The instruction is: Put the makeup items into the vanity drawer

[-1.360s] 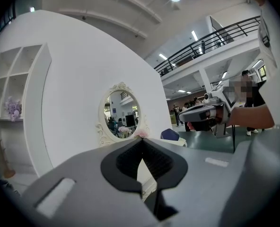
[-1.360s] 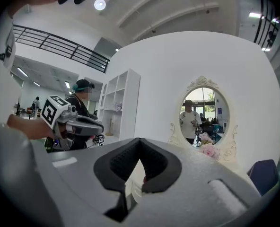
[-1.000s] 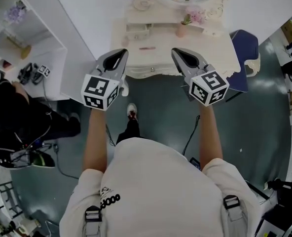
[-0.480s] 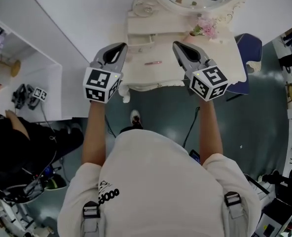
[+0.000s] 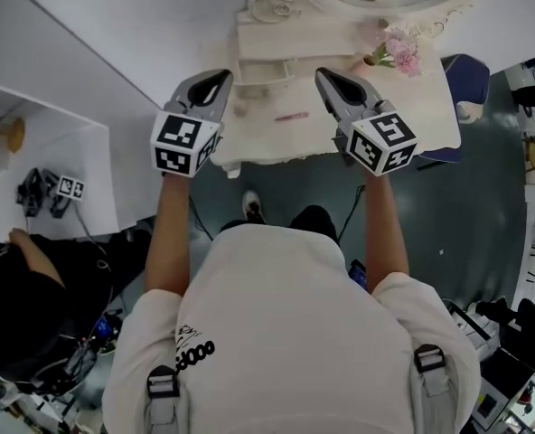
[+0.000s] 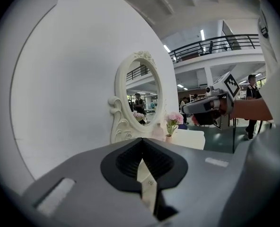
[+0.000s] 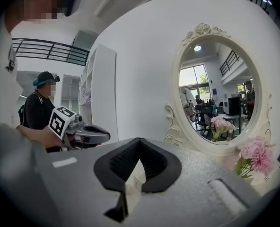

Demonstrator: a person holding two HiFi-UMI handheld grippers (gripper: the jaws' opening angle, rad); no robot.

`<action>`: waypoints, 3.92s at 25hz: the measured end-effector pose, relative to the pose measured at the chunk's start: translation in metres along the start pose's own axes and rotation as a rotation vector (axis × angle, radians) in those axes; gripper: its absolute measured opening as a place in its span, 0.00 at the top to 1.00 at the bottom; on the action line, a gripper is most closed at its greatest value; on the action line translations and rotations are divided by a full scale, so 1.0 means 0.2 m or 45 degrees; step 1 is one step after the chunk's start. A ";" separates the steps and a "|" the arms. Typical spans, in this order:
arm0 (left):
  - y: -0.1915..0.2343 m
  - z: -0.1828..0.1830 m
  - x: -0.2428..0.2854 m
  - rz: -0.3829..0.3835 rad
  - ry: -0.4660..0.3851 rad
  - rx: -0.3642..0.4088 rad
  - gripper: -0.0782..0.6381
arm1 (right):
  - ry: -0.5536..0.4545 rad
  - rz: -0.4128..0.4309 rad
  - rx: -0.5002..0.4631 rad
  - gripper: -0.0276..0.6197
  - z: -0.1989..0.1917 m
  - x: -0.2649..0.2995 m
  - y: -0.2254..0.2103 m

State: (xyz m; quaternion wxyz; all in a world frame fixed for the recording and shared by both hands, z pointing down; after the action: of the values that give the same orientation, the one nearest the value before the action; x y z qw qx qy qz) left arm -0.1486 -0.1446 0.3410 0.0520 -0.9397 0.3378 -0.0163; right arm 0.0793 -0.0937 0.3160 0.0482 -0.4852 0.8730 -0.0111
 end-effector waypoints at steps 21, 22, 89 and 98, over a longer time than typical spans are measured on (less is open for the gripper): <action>0.04 -0.70 0.21 0.191 0.428 -0.252 0.72 | 0.230 0.203 0.029 0.95 -0.36 0.23 -0.37; 0.04 -0.76 0.21 0.195 0.465 -0.263 0.71 | 0.236 0.206 0.043 0.95 -0.39 0.23 -0.37; 0.18 -1.00 0.76 0.146 0.841 0.012 0.69 | 0.389 0.030 0.050 0.95 -0.54 0.12 -0.58; 0.17 -1.08 0.79 0.090 0.923 0.027 0.66 | 0.401 0.039 0.058 0.95 -0.55 0.13 -0.59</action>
State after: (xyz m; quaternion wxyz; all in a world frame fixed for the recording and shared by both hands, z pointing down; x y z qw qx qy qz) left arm -0.0631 -0.2904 0.5514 -0.0608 -0.8599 0.3664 -0.3501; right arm 0.1550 -0.1801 0.4323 -0.0781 -0.4630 0.8765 -0.1060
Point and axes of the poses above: the fingertips, and each gripper's own axes: x forward along the fingers, y to its left, z out of its top, the point moved 7 cm from there along -x, backward along the fingers, and after that the axes turned 14 degrees about -y, right-handed, at the moved point
